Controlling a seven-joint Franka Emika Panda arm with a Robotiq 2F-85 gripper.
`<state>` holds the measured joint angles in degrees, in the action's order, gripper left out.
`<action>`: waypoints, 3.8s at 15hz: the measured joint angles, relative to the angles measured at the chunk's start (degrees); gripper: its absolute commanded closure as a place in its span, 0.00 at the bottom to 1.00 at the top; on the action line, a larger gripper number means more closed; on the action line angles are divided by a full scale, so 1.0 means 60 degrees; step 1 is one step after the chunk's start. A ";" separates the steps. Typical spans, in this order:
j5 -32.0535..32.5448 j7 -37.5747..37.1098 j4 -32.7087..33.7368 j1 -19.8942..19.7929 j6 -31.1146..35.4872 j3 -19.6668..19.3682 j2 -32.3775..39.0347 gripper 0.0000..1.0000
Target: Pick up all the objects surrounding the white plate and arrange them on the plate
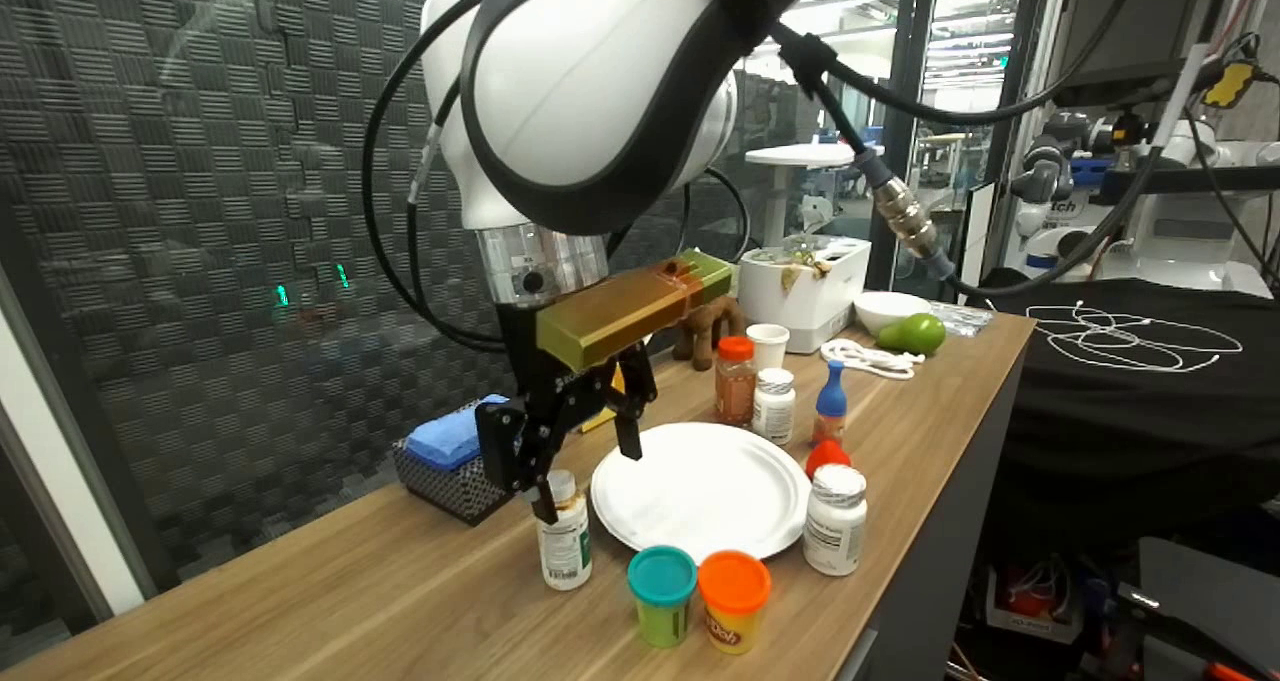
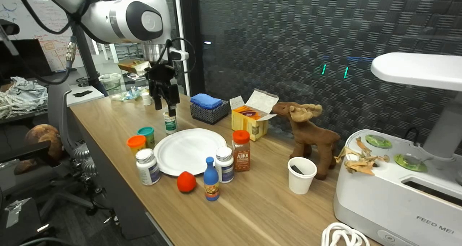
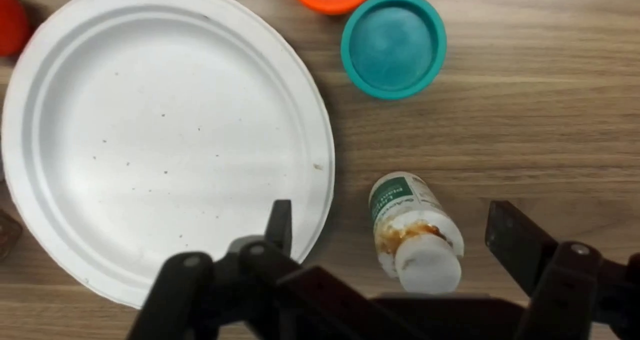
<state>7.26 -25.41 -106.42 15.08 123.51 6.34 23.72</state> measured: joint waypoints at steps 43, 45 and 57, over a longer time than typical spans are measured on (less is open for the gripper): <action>-0.0011 -0.2325 -0.0158 -0.0459 0.0477 -0.1002 -0.0791 0.79; -0.0011 -0.2277 -0.0334 -0.0701 0.0421 -0.1048 -0.0783 0.79; -0.1291 -0.0570 -0.0463 -0.1558 0.0367 -0.1111 -0.0452 0.79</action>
<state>-0.48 -28.83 -109.19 5.73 125.71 -0.32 21.01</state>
